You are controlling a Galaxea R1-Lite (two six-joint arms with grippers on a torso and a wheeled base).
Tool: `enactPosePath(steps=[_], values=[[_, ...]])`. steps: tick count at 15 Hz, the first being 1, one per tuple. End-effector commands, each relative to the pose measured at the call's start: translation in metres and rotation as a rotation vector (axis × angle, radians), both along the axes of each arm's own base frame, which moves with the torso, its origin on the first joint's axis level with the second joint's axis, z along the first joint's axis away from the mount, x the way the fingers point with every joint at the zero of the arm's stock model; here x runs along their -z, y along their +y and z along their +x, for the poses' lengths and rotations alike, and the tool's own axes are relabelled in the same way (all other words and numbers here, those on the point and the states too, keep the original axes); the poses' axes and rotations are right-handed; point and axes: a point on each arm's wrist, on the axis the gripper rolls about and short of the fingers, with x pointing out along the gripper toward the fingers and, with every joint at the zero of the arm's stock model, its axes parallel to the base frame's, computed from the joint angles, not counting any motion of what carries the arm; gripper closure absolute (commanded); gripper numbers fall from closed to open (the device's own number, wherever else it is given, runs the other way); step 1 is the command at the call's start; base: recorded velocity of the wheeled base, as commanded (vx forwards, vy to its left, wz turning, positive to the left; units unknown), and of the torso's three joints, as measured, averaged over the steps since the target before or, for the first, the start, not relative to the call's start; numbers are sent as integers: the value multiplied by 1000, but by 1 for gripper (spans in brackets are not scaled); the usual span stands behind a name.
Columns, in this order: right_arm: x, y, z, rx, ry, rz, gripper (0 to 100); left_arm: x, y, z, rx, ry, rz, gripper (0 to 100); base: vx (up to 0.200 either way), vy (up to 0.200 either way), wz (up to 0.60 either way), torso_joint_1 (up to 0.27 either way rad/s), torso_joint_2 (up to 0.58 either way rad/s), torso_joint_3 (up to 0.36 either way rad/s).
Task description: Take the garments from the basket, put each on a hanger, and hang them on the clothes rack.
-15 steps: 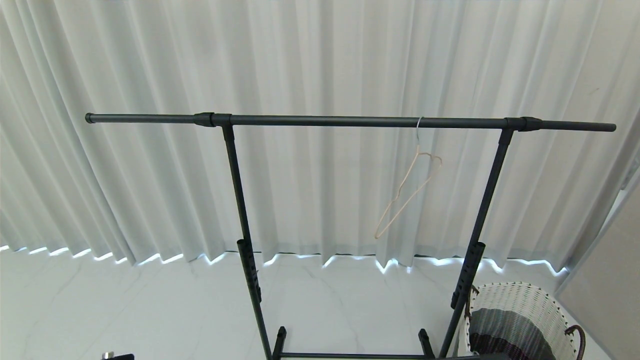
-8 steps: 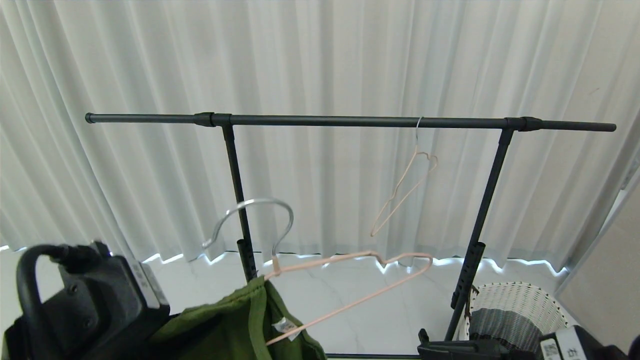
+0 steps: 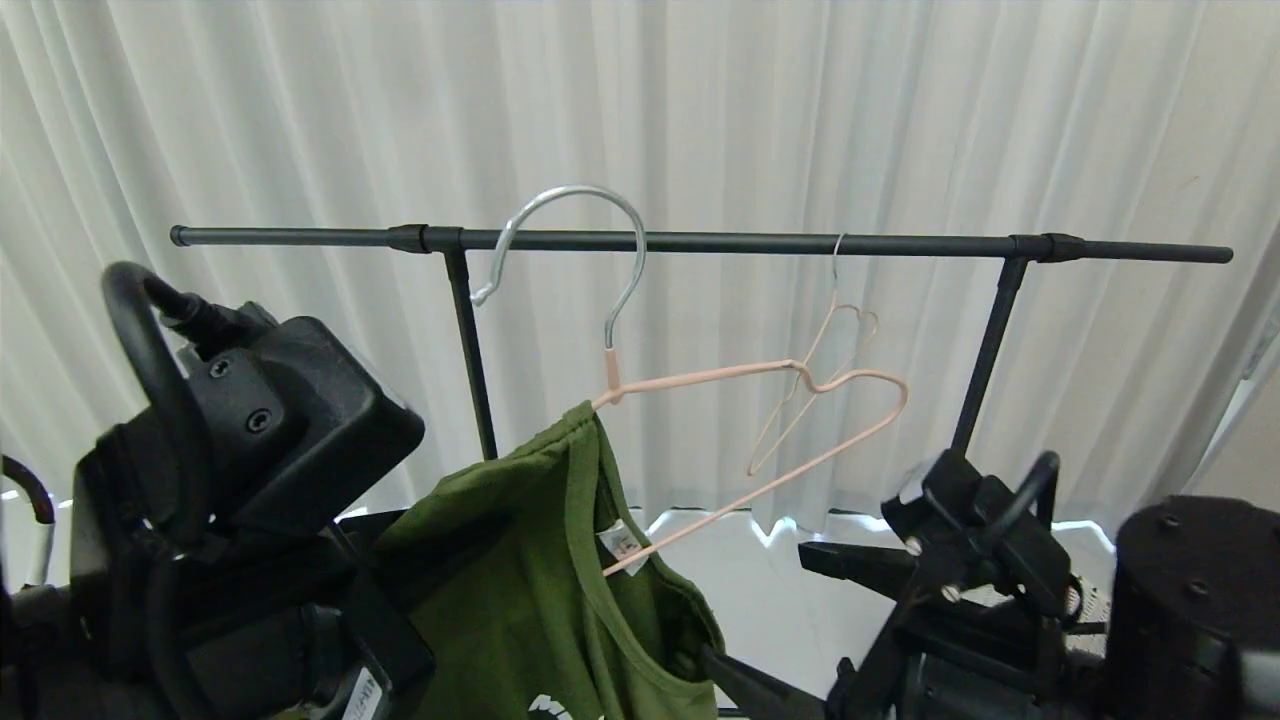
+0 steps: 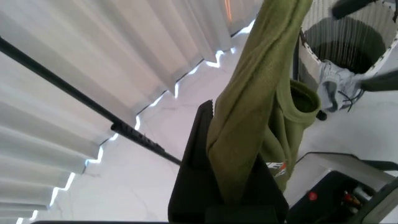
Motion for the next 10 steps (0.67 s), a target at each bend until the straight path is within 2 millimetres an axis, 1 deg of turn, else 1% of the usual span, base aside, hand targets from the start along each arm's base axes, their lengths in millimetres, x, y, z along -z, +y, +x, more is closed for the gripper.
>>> enactPosePath(steps=[1,3,6,8,10], values=[[10,25,15,36,21,-30,0,-2,-1,1,0,-4,-7,100,0,0,0,0,0,0],[20,32,18,38,34,-61,0,-5,-3,1,2,-24,-37,100,0,0,0,0,0,0],[41,31,29,121,54,-143,0,-9,-3,2,2,-45,-66,100,0,0,0,0,0,0],[50,20,38,211,62,-219,0,-8,0,0,-5,-51,-63,100,0,0,0,0,0,0],[47,4,45,273,63,-228,0,0,4,-1,-57,-56,-29,100,0,0,0,0,0,0]])
